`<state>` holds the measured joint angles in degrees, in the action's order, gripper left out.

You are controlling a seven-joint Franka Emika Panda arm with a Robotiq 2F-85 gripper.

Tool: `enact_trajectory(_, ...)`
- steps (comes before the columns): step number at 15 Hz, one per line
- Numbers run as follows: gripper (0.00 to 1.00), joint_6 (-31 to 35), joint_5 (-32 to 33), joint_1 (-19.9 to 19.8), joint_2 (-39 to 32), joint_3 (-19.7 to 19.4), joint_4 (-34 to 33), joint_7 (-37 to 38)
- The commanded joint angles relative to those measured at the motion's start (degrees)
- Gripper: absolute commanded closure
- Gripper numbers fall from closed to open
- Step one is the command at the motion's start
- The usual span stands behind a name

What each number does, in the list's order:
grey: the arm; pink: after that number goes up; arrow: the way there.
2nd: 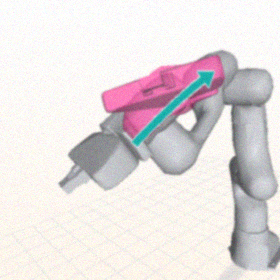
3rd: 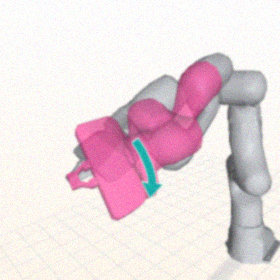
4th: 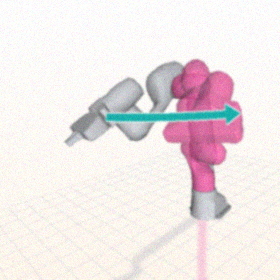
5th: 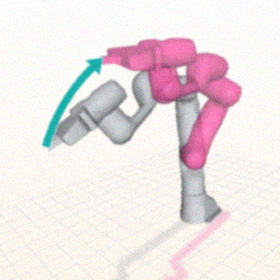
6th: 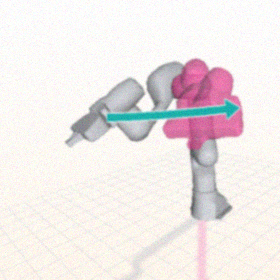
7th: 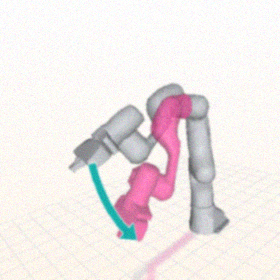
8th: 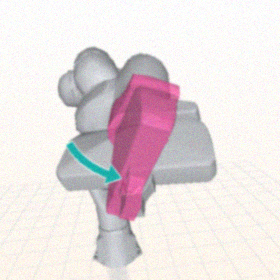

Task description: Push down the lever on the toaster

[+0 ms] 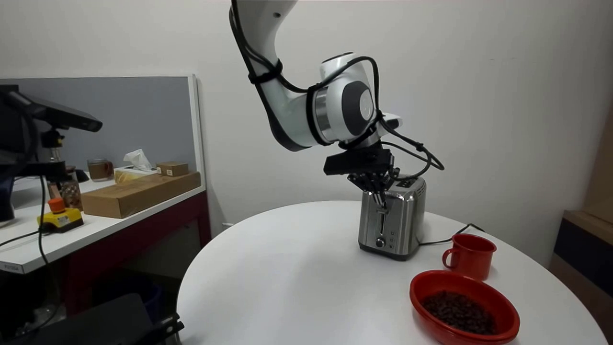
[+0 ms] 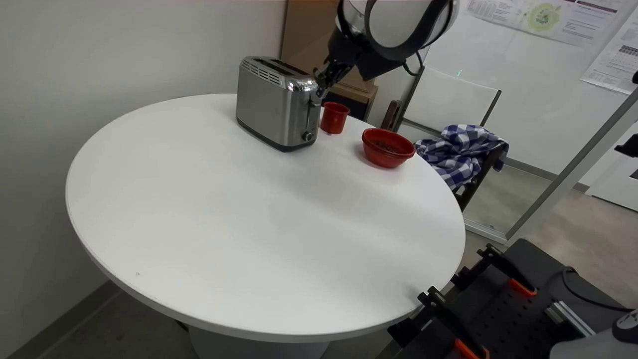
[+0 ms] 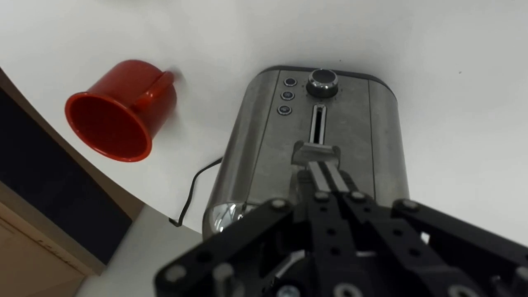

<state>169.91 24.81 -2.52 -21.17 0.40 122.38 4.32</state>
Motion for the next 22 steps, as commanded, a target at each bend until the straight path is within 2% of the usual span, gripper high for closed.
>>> enact_trajectory(1,0.99,1.64,1.32,1.45,-4.81,-1.91,-4.77,1.62)
enact_trajectory(7,0.99,1.52,1.30,2.95,-10.32,-3.49,-9.05,1.25)
enact_trajectory(8,0.99,1.73,-2.10,5.12,-10.75,-5.47,-9.00,-1.52)
enact_trajectory(11,0.99,1.73,-2.74,6.63,-12.04,-6.75,-9.06,-2.06)
enact_trajectory(18,0.99,0.50,-4.50,7.09,-14.36,-5.91,-8.11,-4.90)
enact_trajectory(22,1.00,0.41,-4.54,8.04,-14.10,-7.02,-8.05,-5.10)
